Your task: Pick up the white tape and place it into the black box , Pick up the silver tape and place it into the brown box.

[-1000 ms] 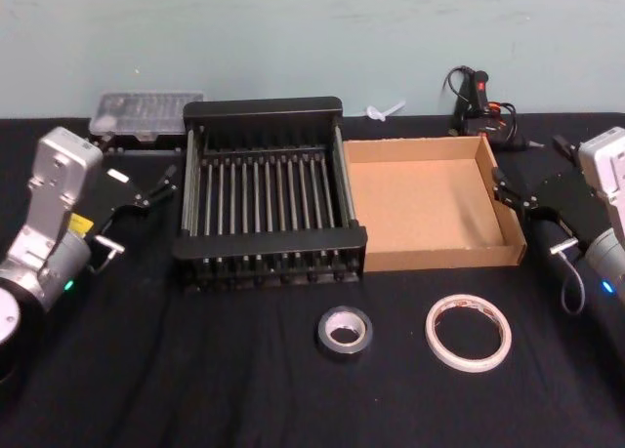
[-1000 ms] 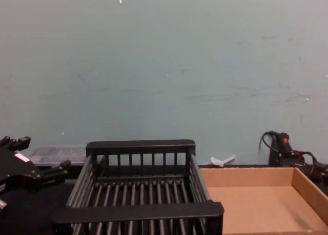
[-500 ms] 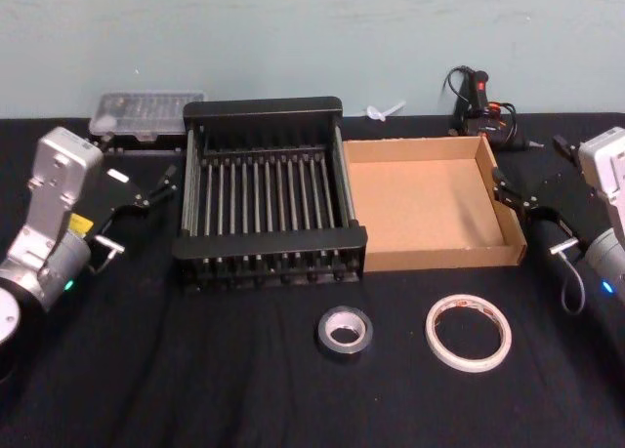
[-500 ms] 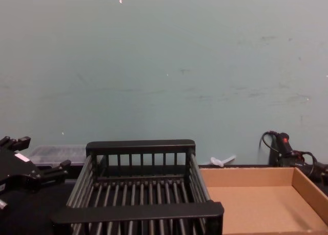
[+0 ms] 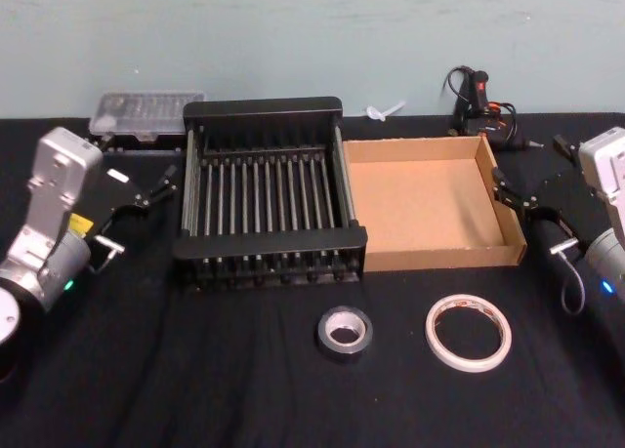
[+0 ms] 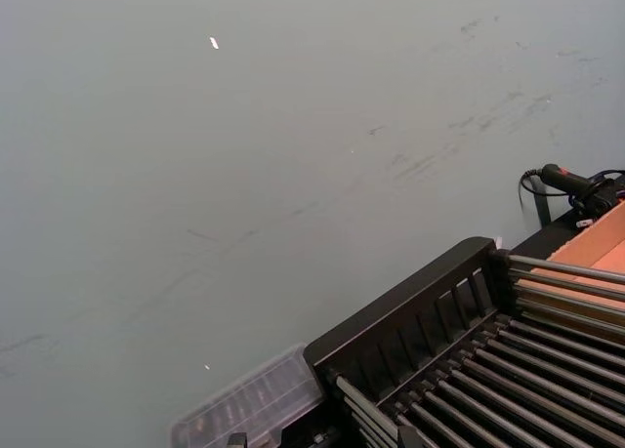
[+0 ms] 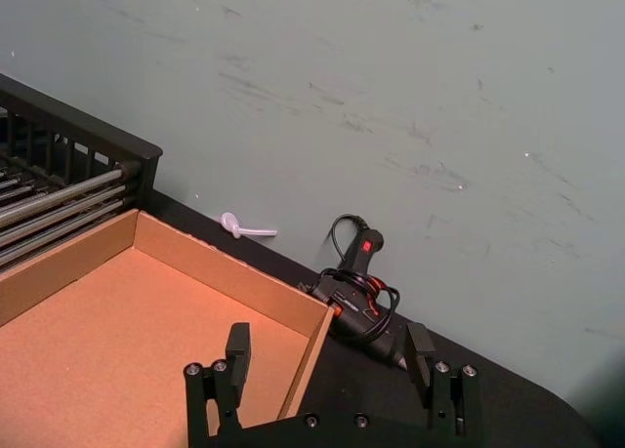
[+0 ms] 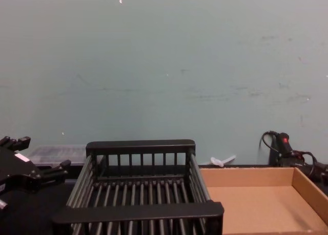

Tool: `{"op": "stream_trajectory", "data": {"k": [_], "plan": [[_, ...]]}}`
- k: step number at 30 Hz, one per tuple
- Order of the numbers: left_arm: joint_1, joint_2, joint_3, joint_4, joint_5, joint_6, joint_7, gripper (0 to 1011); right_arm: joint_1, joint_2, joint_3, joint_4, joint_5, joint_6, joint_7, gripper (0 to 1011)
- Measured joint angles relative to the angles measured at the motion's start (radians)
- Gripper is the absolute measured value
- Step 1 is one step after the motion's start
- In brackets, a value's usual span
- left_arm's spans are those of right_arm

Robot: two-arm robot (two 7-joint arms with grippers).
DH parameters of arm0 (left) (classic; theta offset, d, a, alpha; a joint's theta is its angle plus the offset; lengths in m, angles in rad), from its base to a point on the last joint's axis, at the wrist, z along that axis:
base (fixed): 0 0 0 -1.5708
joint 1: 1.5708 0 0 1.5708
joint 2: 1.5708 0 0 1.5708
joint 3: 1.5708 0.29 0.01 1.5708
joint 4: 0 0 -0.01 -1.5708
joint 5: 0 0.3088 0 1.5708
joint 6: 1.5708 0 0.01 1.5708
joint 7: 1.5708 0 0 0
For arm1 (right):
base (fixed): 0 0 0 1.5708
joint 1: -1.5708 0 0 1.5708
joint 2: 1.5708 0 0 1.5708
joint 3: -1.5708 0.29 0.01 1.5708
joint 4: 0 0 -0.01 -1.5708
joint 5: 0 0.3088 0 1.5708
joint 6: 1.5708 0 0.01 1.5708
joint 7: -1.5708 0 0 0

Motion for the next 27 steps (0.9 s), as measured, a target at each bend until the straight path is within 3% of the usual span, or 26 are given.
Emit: {"op": "stream_trajectory", "data": {"k": [20,21,22,27], "plan": [[0.0,0.0,0.0,0.0,0.0,0.0,0.0,1001,-0.034,-0.008,0.043,-0.034,0.008,-0.003,0.049,1002],[0.0,0.0,0.0,0.0,0.0,0.0,0.0,1001,-0.042,-0.007,0.049,-0.045,0.016,-0.003,0.057,1002],[0.0,0.0,0.0,0.0,0.0,0.0,0.0,1002,-0.13,0.013,0.099,-0.156,0.064,0.015,0.095,1002],[0.0,0.0,0.0,0.0,0.0,0.0,0.0,1001,-0.186,0.024,0.124,-0.216,0.09,0.03,0.11,1002]]}}
